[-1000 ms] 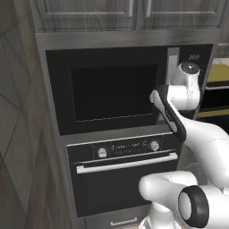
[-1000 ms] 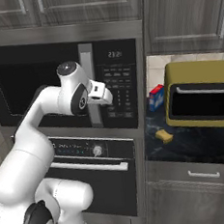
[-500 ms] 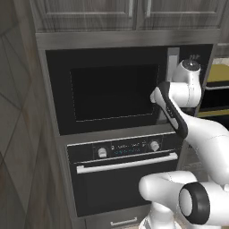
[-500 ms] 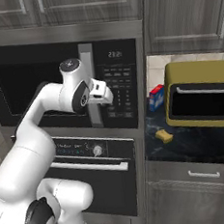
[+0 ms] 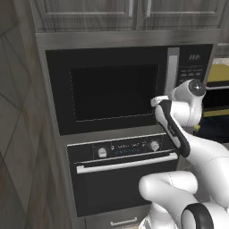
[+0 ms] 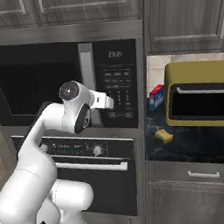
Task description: Place the sponge inside the microwave to prepare for sanitizing.
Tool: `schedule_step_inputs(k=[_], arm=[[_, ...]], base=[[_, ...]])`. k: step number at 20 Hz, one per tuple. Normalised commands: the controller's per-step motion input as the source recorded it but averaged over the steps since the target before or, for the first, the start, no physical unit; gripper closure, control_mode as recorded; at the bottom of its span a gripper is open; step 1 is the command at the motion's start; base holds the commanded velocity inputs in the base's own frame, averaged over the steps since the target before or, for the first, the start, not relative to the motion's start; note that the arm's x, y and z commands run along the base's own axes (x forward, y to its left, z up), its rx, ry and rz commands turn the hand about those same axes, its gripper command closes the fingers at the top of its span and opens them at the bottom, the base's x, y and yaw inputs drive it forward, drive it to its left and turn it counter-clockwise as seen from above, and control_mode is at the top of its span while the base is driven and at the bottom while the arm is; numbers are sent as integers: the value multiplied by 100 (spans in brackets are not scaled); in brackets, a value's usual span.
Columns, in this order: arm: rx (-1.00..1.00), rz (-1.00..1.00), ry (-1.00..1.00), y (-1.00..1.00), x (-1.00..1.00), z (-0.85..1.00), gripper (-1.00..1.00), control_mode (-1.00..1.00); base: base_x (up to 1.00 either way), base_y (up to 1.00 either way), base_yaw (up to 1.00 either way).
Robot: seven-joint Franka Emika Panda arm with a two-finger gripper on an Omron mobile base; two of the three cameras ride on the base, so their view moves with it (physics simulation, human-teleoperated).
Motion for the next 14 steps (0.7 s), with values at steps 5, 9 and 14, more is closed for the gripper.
schedule_step_inputs(k=[5,9,14], arm=[[0,0,-22,0,23,-26,-100,-100],[1,2,-17,0,27,-18,100,-100],[0,2,-4,0,6,-1,100,-100]], base=[[0,0,0],[0,0,0],[0,0,0]])
